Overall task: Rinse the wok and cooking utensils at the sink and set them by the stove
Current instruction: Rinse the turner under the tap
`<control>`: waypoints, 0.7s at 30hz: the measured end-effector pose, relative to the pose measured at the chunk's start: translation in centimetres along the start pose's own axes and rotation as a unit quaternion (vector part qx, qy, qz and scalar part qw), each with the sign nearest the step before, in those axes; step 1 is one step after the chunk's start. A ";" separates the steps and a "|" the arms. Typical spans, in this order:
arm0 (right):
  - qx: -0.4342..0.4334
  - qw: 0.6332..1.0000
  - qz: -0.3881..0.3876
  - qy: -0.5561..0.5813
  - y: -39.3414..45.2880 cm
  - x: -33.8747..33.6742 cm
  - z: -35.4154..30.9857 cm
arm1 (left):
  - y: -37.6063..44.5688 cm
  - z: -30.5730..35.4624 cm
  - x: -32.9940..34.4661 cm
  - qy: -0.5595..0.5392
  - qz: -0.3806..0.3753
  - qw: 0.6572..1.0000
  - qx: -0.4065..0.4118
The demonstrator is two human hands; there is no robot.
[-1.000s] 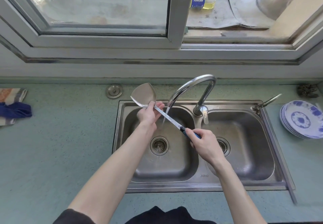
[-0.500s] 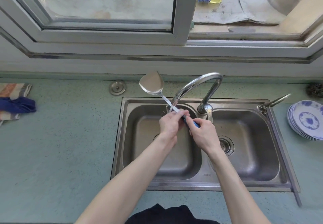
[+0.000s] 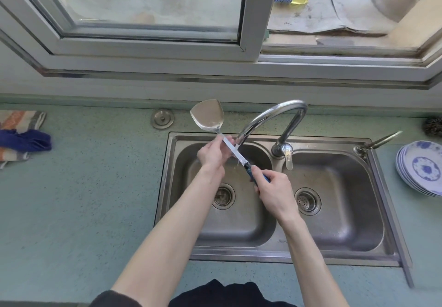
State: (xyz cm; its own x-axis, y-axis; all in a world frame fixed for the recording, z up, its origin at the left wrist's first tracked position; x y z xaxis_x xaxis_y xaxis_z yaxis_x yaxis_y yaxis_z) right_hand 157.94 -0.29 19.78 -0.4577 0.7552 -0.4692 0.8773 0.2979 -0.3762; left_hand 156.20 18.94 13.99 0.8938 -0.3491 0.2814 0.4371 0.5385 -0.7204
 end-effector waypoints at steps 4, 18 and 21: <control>-0.013 1.000 0.004 -0.005 -0.4 -0.1 -0.3 | 0.9 1.3 -0.8 -0.002 0.009 1.000 0.028; -0.033 0.998 0.034 -0.040 1.3 -0.6 -1.6 | -5.3 -4.4 0.9 0.027 -0.099 0.994 -0.022; -0.034 0.998 0.030 -0.052 0.9 -0.3 -1.3 | -4.7 -4.0 0.5 0.050 -0.106 0.992 -0.036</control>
State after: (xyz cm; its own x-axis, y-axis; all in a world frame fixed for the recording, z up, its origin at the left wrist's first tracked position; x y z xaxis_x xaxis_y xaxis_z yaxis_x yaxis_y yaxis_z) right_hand 159.06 0.51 20.60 -0.4131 0.7091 -0.5714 0.9099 0.2954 -0.2913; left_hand 154.22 13.16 15.01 0.7665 -0.5250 0.3699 0.6031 0.3905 -0.6955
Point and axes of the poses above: each hand's wrist, its own y-axis towards the middle knuckle, its own x-axis out of the palm, z = x × y, the point moved 7 cm from there along y, towards the middle knuckle
